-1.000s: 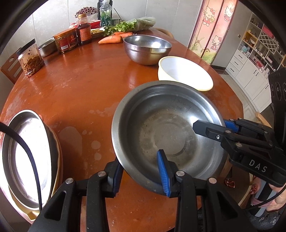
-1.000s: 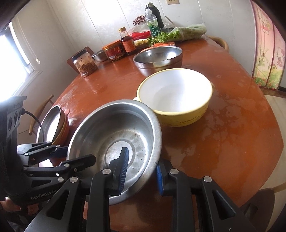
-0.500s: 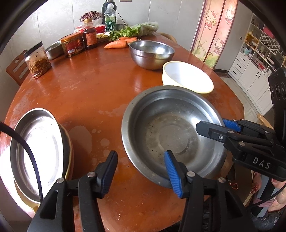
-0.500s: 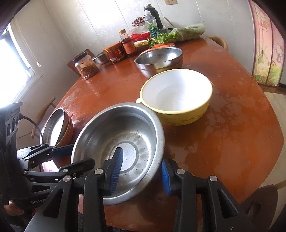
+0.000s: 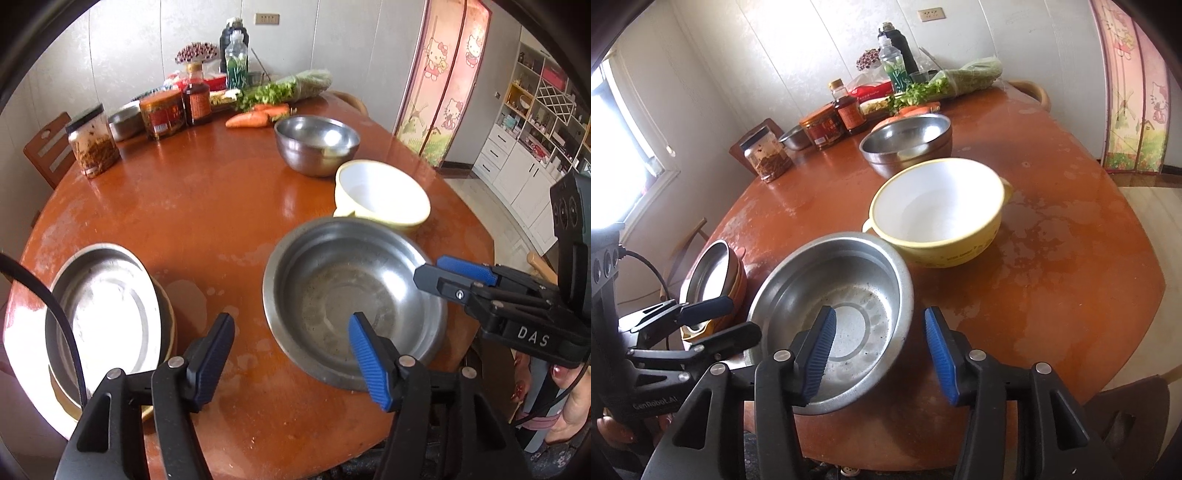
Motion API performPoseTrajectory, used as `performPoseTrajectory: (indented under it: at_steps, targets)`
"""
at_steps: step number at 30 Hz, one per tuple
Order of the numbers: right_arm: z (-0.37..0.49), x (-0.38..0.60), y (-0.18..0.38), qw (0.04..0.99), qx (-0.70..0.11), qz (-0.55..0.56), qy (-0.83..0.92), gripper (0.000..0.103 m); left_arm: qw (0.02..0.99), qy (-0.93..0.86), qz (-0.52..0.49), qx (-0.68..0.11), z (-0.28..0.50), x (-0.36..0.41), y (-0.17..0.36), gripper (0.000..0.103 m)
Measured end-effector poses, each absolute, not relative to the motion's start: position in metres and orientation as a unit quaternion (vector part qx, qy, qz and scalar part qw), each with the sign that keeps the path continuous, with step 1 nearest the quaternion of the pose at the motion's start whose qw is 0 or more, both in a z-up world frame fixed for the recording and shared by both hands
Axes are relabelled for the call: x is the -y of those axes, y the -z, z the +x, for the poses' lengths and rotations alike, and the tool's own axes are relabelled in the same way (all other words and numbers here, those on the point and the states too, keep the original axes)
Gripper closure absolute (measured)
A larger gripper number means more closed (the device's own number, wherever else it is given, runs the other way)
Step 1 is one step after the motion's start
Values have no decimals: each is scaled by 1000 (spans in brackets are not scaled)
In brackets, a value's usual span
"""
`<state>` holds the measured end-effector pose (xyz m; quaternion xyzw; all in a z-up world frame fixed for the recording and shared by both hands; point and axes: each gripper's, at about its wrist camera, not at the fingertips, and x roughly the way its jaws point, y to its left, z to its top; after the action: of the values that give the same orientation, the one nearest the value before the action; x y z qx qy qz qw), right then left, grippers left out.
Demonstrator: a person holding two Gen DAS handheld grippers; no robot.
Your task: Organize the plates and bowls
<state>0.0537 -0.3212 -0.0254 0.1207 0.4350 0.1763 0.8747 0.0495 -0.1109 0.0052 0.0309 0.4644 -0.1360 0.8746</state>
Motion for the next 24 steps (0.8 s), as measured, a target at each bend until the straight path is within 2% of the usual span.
performPoseTrajectory:
  at_steps: [12, 24]
  targets:
    - [71, 345, -10, 905, -380, 123, -151, 34, 899, 115, 13, -422, 86, 131, -42, 29]
    - [152, 369, -38, 918, -359, 111, -127, 31, 903, 62, 5, -425, 171, 152, -54, 26]
